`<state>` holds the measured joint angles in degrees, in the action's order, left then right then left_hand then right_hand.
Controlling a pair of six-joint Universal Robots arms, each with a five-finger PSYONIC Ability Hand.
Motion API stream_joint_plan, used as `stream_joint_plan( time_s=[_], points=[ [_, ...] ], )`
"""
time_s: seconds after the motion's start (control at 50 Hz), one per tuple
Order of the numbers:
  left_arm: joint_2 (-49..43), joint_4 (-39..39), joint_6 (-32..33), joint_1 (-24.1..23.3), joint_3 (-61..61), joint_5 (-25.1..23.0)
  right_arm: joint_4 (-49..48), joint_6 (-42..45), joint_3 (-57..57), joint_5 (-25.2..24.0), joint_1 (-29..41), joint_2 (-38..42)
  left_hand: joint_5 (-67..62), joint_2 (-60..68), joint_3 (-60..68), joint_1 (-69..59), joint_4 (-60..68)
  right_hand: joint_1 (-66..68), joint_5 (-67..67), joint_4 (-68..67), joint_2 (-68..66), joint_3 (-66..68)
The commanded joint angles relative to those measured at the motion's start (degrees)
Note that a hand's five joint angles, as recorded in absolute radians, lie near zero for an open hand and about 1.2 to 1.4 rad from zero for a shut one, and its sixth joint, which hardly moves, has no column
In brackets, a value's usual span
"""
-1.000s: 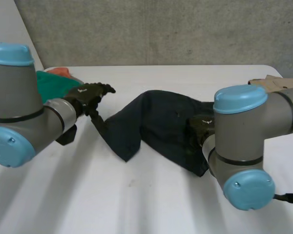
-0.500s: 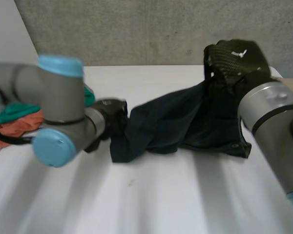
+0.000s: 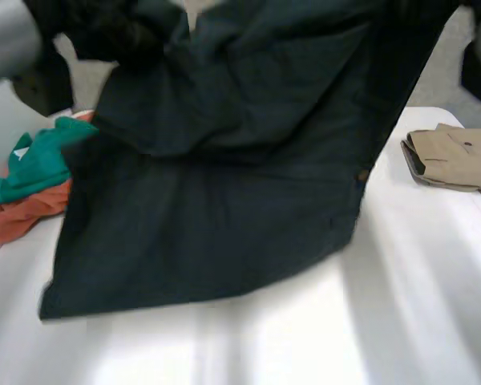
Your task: Fold the laundry.
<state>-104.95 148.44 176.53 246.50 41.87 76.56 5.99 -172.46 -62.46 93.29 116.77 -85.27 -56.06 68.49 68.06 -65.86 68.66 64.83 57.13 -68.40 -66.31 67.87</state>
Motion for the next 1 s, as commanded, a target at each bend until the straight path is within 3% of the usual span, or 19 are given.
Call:
stream_joint_plan(
  time_s=[0.02, 0.14, 0.22, 0.26, 0.28, 0.3, 0.4, 0.46, 0.5, 0.52, 0.62, 0.66, 0.78, 0.88, 1.0],
  points=[
    [-17.9, -1.3, 0.2, 0.6, -11.1, 2.4, -1.7, -1.6, 5.0, 1.3, 0.3, 17.0, -13.9, 11.5, 11.9, -14.1, 11.3, 15.2, 12.9, -11.6, -13.7, 12.1],
    [-32.3, -1.3, 0.7, 0.6, -20.9, 2.6, -4.6, -1.6, 12.3, 4.9, 2.8, 31.6, -13.9, 11.5, 11.9, -14.1, 11.3, 15.2, 12.9, -11.6, -13.7, 12.1],
    [-41.1, -0.8, 1.5, 0.1, -27.0, 1.8, -14.2, -0.1, 17.4, 8.2, 4.1, 41.5, -2.1, -0.4, 0.1, -2.3, -0.5, 15.2, 12.9, -11.6, -13.7, 12.1],
    [-44.5, 1.2, 2.3, 0.1, -30.9, 2.5, -23.4, 2.4, 19.8, 10.1, 4.6, 46.8, 14.1, -16.5, -16.1, 13.9, -16.7, -3.4, -5.7, 7.0, 4.9, -6.4],
    [-45.8, 3.2, 2.7, 0.2, -33.0, 4.0, -29.3, 4.8, 21.1, 11.6, 4.5, 50.0, 32.5, -34.9, -34.5, 32.2, -35.0, -41.8, -44.1, 45.4, 43.3, -44.9],
    [-46.1, 5.2, 2.6, 0.4, -34.8, 5.3, -34.7, 8.3, 22.2, 13.5, 4.8, 52.6, 56.1, -58.5, -58.1, 55.9, -58.7, -54.8, -57.1, 58.4, 56.3, -57.9],
    [-41.8, 9.2, 2.2, 0.8, -34.1, 6.7, -39.0, 19.3, 20.7, 17.4, 5.1, 52.3, 56.1, -58.5, -58.1, 55.9, -58.7, -54.8, -57.1, 58.4, 56.3, -57.9],
    [-34.0, 9.8, 3.4, 0.6, -25.0, 6.8, -33.3, 16.5, 13.6, 13.3, 4.7, 43.9, 56.1, -58.5, -58.1, 55.9, -58.7, -54.8, -57.1, 58.4, 56.3, -57.9],
    [-28.4, 11.1, 5.7, 0.8, -17.2, 6.8, -27.3, 13.9, 8.8, 6.8, 3.6, 37.1, 56.1, -58.5, -58.1, 55.9, -58.7, -54.8, -57.1, 58.4, 56.3, -57.9],
    [-24.3, 12.9, 8.0, 0.8, -11.6, 6.6, -22.0, 13.3, 5.9, 1.0, 2.9, 33.3, 56.1, -58.5, -58.1, 55.9, -58.7, -54.8, -57.1, 58.4, 56.3, -57.9],
    [-13.9, 17.6, 16.5, 0.6, 5.7, 6.7, -4.3, 13.6, -1.2, -13.4, -0.1, 23.8, 56.1, -58.5, -58.1, 55.9, -58.7, -54.8, -57.1, 58.4, 56.3, -57.9],
    [-9.8, 18.3, 20.1, 0.7, 13.8, 7.2, 2.9, 13.8, -4.2, -16.2, -1.8, 20.3, 56.1, -58.5, -58.1, 55.9, -58.7, -54.8, -57.1, 58.4, 56.3, -57.9],
    [-1.0, 18.3, 26.0, 1.2, 32.6, 7.0, 14.6, 15.1, -11.8, -18.3, -6.6, 14.7, 56.1, -58.5, -58.1, 55.9, -58.7, -54.8, -57.1, 58.4, 56.3, -57.9],
    [4.7, 17.0, 29.1, 1.1, 45.6, 6.2, 16.3, 18.7, -19.6, -22.1, -10.0, 12.2, 46.6, -49.1, -48.6, 46.4, -49.2, -44.3, -46.5, 47.8, 45.7, -47.3],
    [8.9, 16.1, 32.0, 1.3, 59.1, 2.2, 14.6, 28.1, -30.1, -28.4, -13.3, 10.3, 26.4, -28.9, -28.4, 26.2, -29.0, -26.9, -29.2, 30.5, 28.4, -30.0]
  ],
)
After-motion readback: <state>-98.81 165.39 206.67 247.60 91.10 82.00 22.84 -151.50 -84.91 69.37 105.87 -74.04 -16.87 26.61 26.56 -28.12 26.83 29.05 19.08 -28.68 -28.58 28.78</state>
